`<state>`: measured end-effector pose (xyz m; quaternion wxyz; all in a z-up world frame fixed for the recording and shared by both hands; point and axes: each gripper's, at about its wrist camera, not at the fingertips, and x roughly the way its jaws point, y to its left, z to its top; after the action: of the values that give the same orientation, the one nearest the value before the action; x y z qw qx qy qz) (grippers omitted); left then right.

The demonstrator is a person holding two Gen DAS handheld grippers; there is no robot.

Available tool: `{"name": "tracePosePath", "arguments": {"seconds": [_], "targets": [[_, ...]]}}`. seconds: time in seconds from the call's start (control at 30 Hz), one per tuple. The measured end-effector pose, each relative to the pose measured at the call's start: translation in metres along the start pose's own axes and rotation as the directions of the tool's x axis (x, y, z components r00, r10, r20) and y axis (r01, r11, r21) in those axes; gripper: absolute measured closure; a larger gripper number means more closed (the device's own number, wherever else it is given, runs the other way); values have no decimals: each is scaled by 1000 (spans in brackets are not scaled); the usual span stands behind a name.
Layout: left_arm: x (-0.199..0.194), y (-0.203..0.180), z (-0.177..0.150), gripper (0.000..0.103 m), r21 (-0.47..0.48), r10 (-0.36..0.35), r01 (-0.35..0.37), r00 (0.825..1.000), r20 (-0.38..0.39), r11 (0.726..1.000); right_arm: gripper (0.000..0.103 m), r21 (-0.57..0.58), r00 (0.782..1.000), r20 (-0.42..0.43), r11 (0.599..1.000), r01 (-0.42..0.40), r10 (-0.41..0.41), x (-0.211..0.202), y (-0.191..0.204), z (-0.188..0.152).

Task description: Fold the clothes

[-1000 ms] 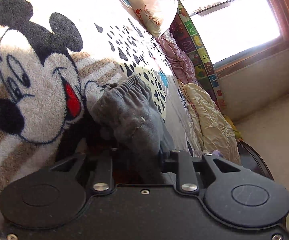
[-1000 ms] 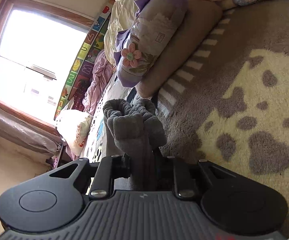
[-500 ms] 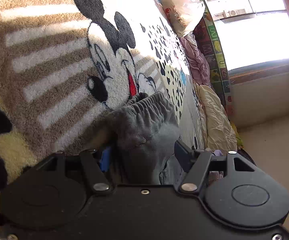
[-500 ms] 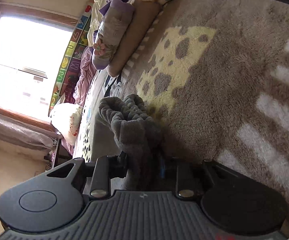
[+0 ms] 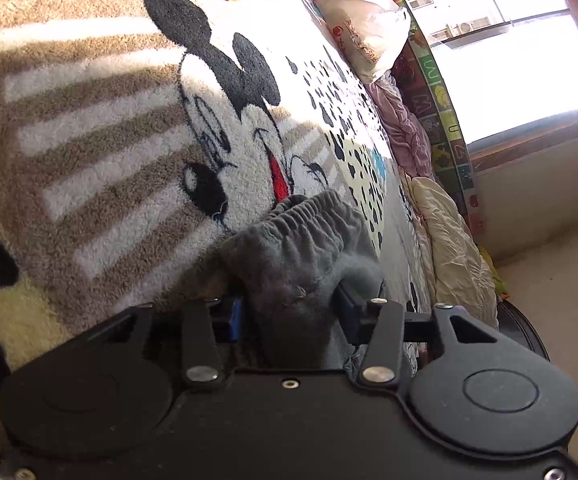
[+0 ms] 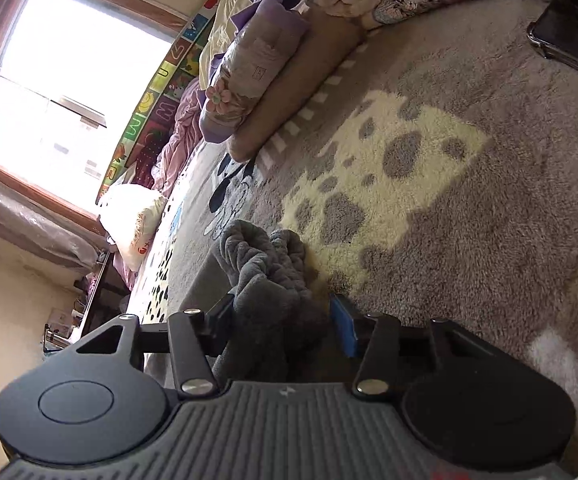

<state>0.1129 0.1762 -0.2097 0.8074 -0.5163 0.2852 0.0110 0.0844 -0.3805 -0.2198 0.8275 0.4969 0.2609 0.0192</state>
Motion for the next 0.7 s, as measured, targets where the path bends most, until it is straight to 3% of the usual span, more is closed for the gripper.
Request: {"name": "tracePosePath", "arguments": {"seconds": [0.17,0.3,0.37,0.47,0.7], "targets": [[-5,-12,-4,73,27,20,-21,999,31,999,54,26,991,10,990,-137,137,-9,-20,-1],[-15,-45,-13,75,135,56,-69,994,97,988,52,90,982,34,978,-189,187,-13,-29,1],[-16,-71,-20,75,229,74,-104,988,136,968,50,111,977,48,971,-211,207,-16,-32,2],[-17,-111,-33,75,368,94,-163,975,199,915,50,145,971,68,960,-239,231,-18,-37,3],[-16,-183,-82,75,625,79,-271,945,317,732,49,206,958,95,936,-284,270,-20,-42,4]]}}
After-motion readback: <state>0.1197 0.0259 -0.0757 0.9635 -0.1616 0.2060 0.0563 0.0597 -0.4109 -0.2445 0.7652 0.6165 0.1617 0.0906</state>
